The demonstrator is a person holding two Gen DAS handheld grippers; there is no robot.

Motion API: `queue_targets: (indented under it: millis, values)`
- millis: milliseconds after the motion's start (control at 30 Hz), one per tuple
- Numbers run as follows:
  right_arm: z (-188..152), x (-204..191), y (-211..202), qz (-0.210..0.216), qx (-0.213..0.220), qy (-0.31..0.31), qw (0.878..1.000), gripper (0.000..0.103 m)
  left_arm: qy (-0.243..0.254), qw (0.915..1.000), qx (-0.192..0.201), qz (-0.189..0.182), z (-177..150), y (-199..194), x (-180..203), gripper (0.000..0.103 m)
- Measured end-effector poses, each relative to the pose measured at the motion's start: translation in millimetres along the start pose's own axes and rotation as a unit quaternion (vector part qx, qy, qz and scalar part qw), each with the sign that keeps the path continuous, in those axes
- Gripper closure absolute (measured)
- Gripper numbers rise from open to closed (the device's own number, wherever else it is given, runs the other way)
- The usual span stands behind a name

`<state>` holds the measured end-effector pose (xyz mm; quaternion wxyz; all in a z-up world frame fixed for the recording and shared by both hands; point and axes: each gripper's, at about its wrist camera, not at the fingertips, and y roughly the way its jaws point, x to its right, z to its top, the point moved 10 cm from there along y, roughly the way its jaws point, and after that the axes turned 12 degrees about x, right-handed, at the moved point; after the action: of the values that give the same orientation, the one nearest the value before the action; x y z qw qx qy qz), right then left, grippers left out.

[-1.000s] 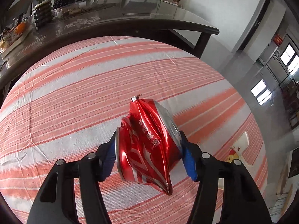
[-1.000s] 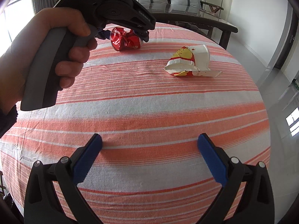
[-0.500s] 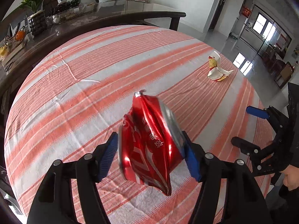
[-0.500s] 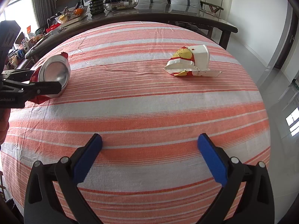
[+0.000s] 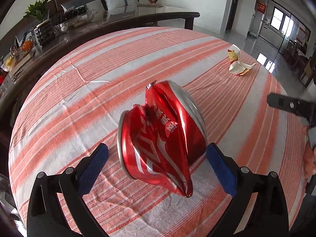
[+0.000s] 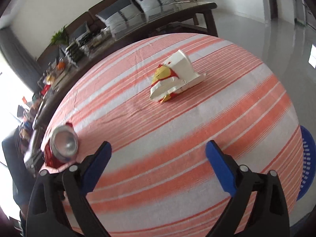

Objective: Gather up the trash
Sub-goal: 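Grasp the white paper cup with the right tool while the left tool holds the can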

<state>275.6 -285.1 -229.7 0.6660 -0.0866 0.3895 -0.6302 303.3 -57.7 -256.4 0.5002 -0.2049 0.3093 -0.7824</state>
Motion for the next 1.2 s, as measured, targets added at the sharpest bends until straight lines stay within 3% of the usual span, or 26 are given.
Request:
queue_targets:
  millis: [33, 167, 233, 267, 400, 567, 733, 833, 900, 933, 967, 1000, 1067, 1200]
  values:
    - [8, 2, 6, -0.004, 0.006, 0.021, 1.000, 0.036, 0.000, 1.0000, 0.000, 0.000, 0, 0, 0, 0.005]
    - [34, 9, 32, -0.029, 0.032, 0.076, 0.996, 0.037, -0.001, 1.0000, 0.000, -0.001, -1, 0, 0, 0.005]
    - [42, 8, 42, -0.047, 0.036, 0.068, 0.996, 0.054, -0.001, 1.0000, 0.000, -0.002, -1, 0, 0, 0.005]
    - [43, 11, 45, -0.062, 0.034, 0.064, 0.995, 0.072, -0.001, 1.0000, 0.000, -0.002, -1, 1, 0, 0.005]
    - [48, 15, 37, -0.066, 0.042, 0.038, 0.996, 0.094, -0.001, 1.0000, 0.000, -0.002, -1, 1, 0, 0.005]
    - [45, -6, 10, -0.022, 0.005, -0.095, 0.995, 0.099, -0.001, 1.0000, 0.000, -0.002, -1, 1, 0, 0.005]
    - [13, -19, -20, 0.019, -0.089, -0.204, 0.975, 0.099, -0.001, 1.0000, 0.000, -0.002, -1, 1, 0, 0.005]
    - [-7, -15, -23, 0.022, -0.105, -0.227, 0.968, 0.099, -0.001, 1.0000, 0.000, -0.002, -1, 1, -1, 0.005]
    - [-13, -16, -22, 0.033, -0.097, -0.228, 0.968, 0.086, -0.001, 1.0000, 0.000, -0.002, -1, 1, -1, 0.005]
    - [-15, -17, -23, 0.042, -0.093, -0.220, 0.970, 0.071, -0.001, 1.0000, 0.000, -0.001, 0, 1, -1, 0.005]
    - [-17, -18, -24, 0.048, -0.088, -0.210, 0.973, 0.029, -0.001, 1.0000, 0.000, -0.001, -1, 1, -1, 0.005]
    - [-17, -20, -27, 0.049, -0.076, -0.206, 0.974, 0.012, -0.001, 1.0000, 0.000, -0.001, 0, 1, -1, 0.005]
    - [-19, -29, -32, 0.059, -0.056, -0.215, 0.973, 0.012, -0.001, 1.0000, 0.000, -0.002, 0, 1, -1, 0.005]
    - [-29, -34, -24, 0.053, -0.057, -0.218, 0.973, 0.012, -0.001, 1.0000, 0.000, -0.001, 0, 1, -1, 0.005]
